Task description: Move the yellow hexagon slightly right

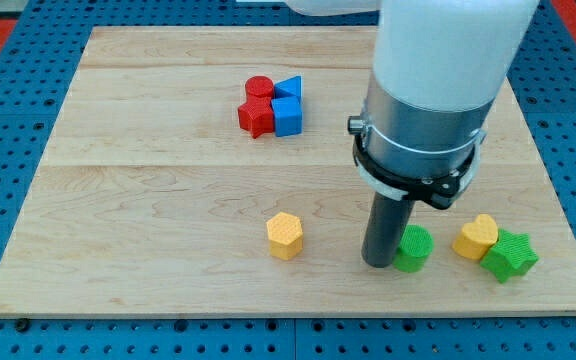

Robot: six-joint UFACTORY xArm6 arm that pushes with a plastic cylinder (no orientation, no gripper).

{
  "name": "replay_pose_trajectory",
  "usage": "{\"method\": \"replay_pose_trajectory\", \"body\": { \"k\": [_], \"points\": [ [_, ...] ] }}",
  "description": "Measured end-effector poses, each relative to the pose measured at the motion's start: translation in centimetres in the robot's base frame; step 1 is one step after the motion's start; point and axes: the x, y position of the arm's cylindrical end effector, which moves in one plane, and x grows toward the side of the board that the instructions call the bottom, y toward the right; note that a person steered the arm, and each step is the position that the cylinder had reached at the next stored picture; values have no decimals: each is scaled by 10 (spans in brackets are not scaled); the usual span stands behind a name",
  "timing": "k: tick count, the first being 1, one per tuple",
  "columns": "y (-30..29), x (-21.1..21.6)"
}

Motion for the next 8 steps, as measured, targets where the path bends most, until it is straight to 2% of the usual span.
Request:
{"method": "replay_pose_trajectory", "body": {
  "k": [1,3,4,6,7,8],
  "points": [
    [6,-16],
    [53,-17],
    [54,-17],
    [-30,37],
    [-103,42],
    [-151,22]
  ]
}}
